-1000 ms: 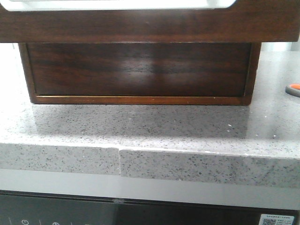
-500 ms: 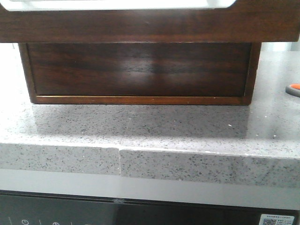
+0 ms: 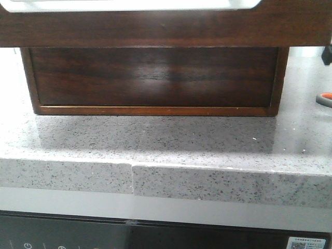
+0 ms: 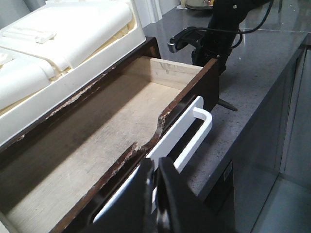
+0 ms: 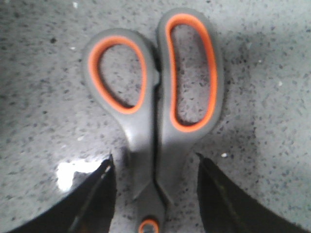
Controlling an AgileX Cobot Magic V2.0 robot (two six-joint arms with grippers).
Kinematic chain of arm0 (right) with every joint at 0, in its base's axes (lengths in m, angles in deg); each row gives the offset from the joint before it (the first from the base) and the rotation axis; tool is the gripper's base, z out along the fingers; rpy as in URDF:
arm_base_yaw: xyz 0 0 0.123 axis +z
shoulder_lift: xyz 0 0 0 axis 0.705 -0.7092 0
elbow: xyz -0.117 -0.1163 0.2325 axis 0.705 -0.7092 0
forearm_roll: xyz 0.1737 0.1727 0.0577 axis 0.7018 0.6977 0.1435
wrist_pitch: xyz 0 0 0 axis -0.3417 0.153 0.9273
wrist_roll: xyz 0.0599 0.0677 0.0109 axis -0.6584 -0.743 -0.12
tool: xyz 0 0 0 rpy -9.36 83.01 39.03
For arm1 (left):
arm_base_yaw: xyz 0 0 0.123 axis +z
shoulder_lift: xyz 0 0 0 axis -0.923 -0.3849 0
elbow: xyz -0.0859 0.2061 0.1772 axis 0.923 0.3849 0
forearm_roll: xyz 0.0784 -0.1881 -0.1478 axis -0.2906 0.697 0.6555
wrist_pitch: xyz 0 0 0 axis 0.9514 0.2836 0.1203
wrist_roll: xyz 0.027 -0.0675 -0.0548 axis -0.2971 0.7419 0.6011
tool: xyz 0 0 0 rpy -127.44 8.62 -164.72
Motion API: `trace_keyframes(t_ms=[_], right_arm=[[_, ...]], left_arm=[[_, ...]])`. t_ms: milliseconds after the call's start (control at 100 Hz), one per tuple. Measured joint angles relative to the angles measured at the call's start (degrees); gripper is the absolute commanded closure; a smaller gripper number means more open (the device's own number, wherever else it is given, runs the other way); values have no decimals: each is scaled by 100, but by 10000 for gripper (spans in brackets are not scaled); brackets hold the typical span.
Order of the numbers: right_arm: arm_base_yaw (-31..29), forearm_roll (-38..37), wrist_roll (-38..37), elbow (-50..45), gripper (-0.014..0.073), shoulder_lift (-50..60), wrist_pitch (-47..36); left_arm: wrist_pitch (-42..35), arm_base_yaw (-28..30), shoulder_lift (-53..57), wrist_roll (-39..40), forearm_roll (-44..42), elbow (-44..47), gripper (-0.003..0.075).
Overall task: Put scissors in drawer with both arms
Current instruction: 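Grasp the scissors with the right gripper and lift them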
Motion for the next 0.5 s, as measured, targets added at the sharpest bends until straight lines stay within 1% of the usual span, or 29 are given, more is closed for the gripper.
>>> trace_keyframes(t_ms=[230, 300, 360, 420, 480, 490, 500], right_arm=[[-14, -50, -20, 33, 261, -187, -92], [-14, -60, -20, 49, 276, -208, -116], [-14, -71, -20, 69, 335, -234, -104], [-14, -71, -20, 78, 422, -241, -90], [-14, -71, -20, 78, 551, -241, -65], [-14, -71, -20, 81, 551, -241, -65], [-14, -71, -20, 92, 577, -241, -65]], left_arm=[[0, 0, 0, 42, 0, 0, 740], [0, 0, 0, 52, 10, 0, 740], [0, 0, 0, 64, 10, 0, 740], [0, 0, 0, 75, 10, 0, 740], [0, 0, 0, 75, 10, 0, 740], [0, 0, 0, 75, 10, 0, 740], [0, 0, 0, 75, 10, 0, 740]])
